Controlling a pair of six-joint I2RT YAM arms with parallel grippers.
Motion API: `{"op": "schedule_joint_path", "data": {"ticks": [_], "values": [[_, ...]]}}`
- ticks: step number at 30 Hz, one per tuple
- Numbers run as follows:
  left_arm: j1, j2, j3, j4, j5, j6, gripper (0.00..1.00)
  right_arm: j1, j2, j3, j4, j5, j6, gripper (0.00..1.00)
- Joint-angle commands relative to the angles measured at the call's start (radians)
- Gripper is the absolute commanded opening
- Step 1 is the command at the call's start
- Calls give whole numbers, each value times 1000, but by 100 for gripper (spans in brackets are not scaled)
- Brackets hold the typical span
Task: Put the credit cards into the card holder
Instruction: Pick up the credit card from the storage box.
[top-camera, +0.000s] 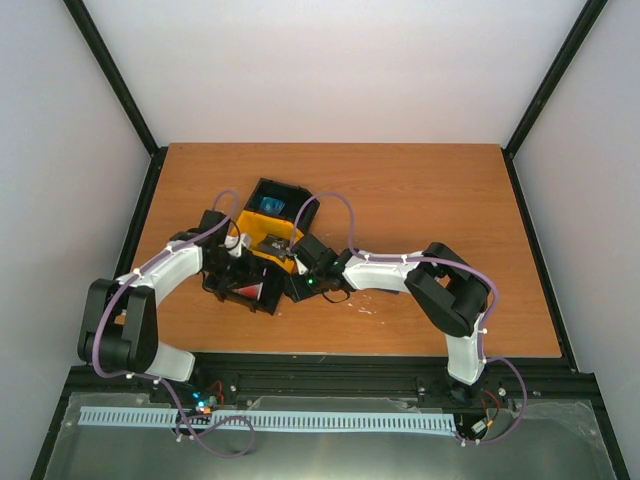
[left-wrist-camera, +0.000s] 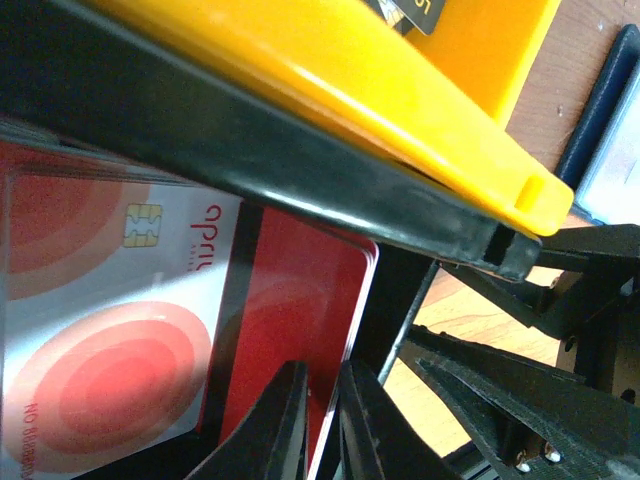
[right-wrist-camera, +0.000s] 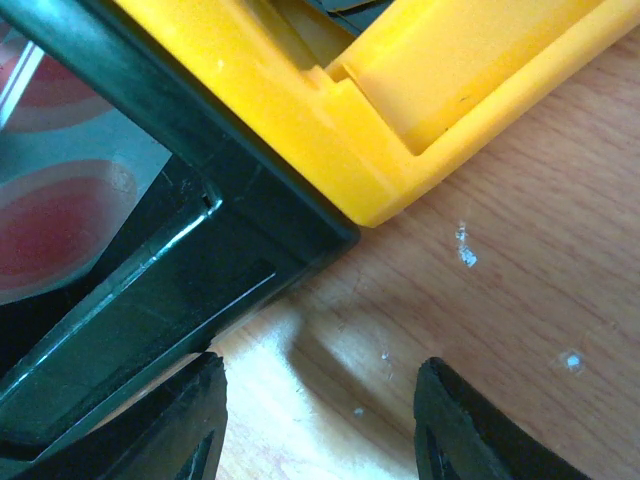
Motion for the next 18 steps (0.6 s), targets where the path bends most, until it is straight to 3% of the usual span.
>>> {"op": "schedule_joint_path", "data": {"ticks": [1, 11, 18], "values": [[27, -21, 17, -21, -22, 41, 12, 14, 40, -7, -34, 16, 0, 52], [29, -17, 32, -57, -143, 37, 4, 14, 37, -10, -34, 21, 2, 52], [30, 21, 10, -9, -21, 46, 10, 14, 38, -10, -33, 22, 5, 53]]}}
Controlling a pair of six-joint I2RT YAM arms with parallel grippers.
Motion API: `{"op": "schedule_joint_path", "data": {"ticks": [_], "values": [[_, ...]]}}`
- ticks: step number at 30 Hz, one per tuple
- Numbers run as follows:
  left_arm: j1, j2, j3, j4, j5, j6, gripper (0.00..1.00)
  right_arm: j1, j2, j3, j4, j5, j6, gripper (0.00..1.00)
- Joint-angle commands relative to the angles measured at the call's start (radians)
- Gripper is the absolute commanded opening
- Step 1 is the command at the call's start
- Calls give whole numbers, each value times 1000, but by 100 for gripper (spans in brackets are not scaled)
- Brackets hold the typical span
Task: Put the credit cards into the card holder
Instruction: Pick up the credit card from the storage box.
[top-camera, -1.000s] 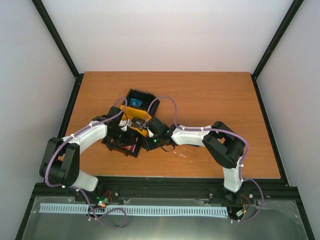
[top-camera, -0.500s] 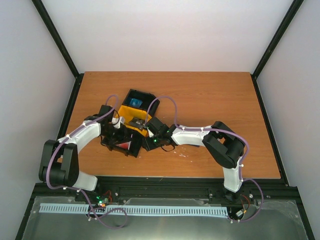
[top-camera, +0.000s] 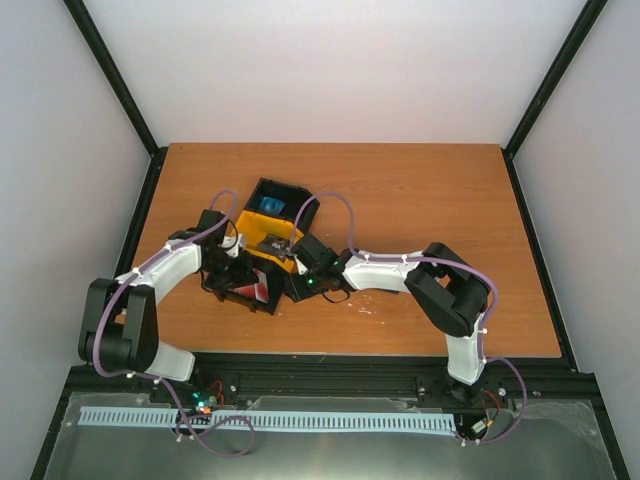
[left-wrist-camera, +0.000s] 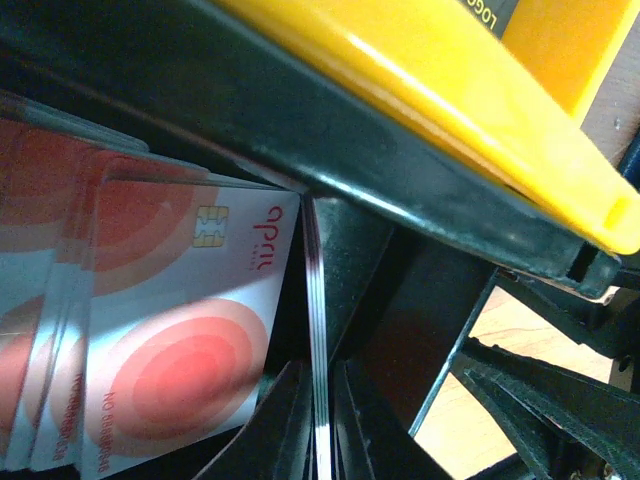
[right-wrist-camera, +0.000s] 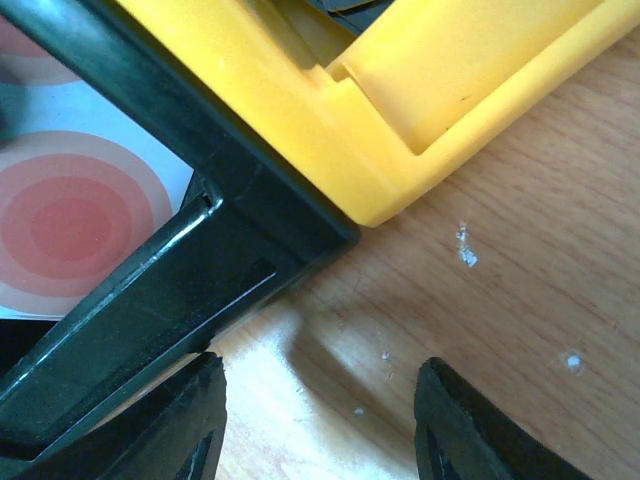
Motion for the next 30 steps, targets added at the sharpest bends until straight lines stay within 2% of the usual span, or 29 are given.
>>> {"op": "schedule_joint_path", "data": {"ticks": [1, 8, 14, 21, 25, 30], "values": [[8, 29, -3, 35, 76, 18, 11, 14, 38, -10, -33, 22, 5, 53], [8, 62, 1, 32, 68, 28, 15, 14, 38, -10, -33, 24, 5, 53], [8, 48, 40, -13, -1, 38, 1, 14, 31, -10, -39, 33, 5, 53], [8, -73, 109, -106, -86, 38, 1, -10, -65, -26, -54, 44, -8, 54], [8, -159, 117, -104, -103, 45, 1, -61, -150, -46, -51, 5, -14, 59], [8, -210, 154, -101, -69, 62, 1, -119, -228, -46, 41, -193, 11, 72]]}}
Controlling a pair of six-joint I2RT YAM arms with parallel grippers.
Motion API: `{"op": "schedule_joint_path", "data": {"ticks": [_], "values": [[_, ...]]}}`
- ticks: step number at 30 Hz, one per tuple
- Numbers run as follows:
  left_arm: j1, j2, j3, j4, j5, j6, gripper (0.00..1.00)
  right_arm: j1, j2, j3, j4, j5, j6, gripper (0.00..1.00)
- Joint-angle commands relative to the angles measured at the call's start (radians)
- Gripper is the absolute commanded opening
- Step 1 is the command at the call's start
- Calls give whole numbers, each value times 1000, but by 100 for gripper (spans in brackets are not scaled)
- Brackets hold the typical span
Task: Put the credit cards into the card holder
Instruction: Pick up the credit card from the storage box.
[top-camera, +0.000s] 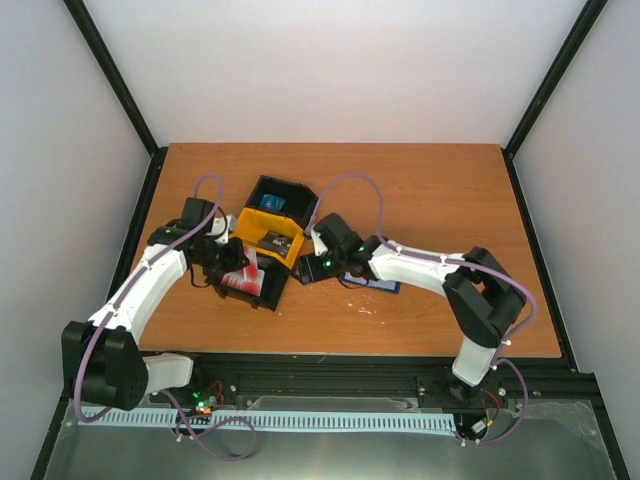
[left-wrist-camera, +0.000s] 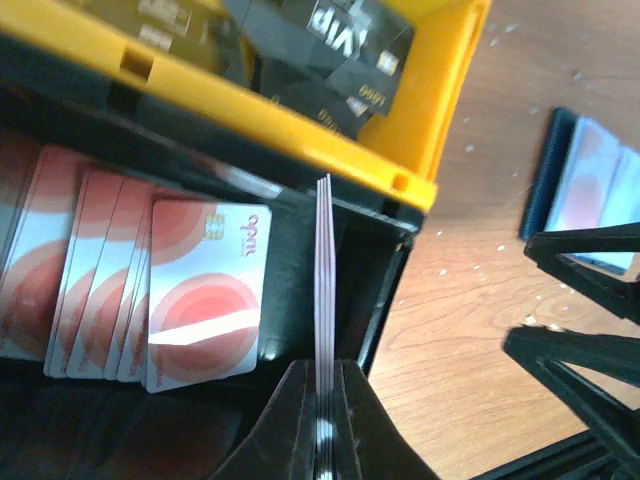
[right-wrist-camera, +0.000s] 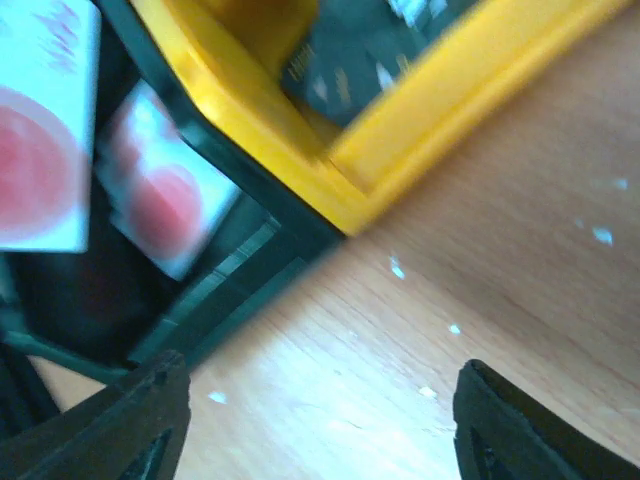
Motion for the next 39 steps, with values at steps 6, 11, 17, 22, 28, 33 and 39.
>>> {"op": "schedule_joint_path", "data": {"ticks": [6, 11, 17, 22, 28, 33, 39], "values": [[58, -79, 74, 114, 311, 19, 1, -86, -98, 48, 212, -384, 89, 82], [107, -94, 73, 249, 636, -18, 1, -149, -130, 22, 398, -540, 243, 85], [109, -130, 42, 391, 832, -85, 1, -155, -123, 45, 429, -610, 327, 76], [109, -140, 14, 449, 875, -117, 1, -156, -126, 43, 490, -650, 373, 62], [109, -150, 7, 488, 895, -145, 1, -155, -121, 37, 589, -697, 442, 50], [109, -142, 3, 487, 890, -155, 1, -157, -113, 22, 701, -713, 521, 27], [111, -149, -11, 488, 882, -176, 6, -189, -135, -24, 849, -707, 628, 3]]}}
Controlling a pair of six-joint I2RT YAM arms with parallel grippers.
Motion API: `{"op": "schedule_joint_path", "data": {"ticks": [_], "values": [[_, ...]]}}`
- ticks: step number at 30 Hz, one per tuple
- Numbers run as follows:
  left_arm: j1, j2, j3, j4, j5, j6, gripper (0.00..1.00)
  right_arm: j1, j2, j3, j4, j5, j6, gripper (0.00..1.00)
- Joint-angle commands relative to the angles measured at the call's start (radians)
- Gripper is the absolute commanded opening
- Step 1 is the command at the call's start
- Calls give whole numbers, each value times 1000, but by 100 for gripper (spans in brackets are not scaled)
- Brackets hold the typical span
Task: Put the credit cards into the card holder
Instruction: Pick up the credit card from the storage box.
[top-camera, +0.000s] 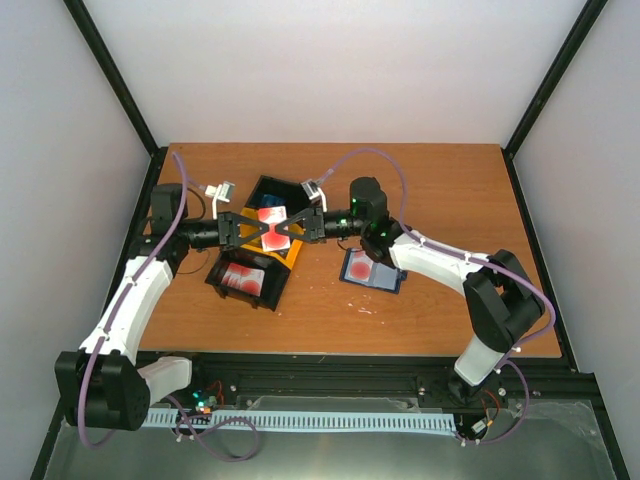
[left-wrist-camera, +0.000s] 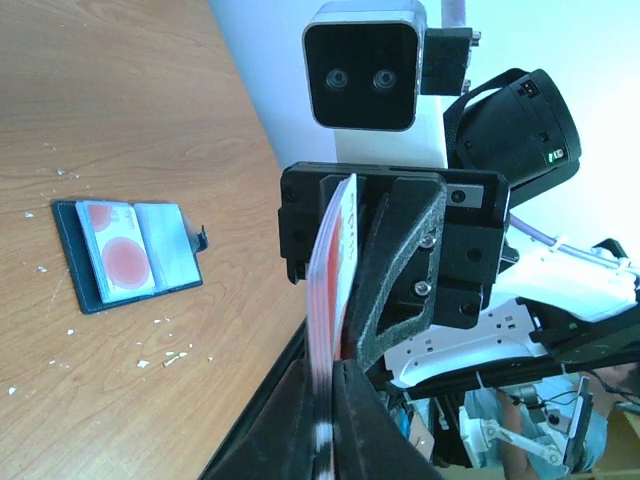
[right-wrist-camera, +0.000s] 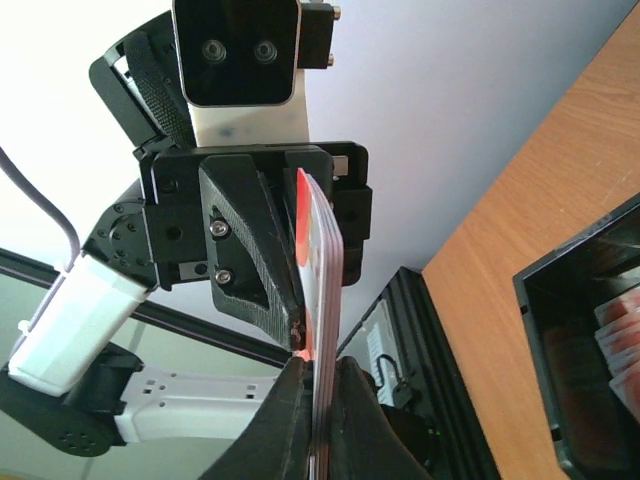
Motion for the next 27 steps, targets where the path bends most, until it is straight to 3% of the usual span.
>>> {"op": "schedule_joint_path", "data": {"ticks": [1, 6, 13, 18, 27], "values": [[2, -25, -7, 27, 34, -32, 11, -32, -31, -39, 168, 9, 108, 3], [5, -28, -16, 32, 33, -54, 26, -45, -42, -54, 264, -24, 188, 3], [5, -31, -44, 90, 89, -104, 31, -46, -47, -112, 511, -69, 372, 3], [5, -31, -58, 116, 154, -119, 37, -44, -51, -117, 533, -90, 394, 3], [5, -31, -81, 132, 199, -122, 37, -20, -33, -107, 625, -127, 452, 3]]}}
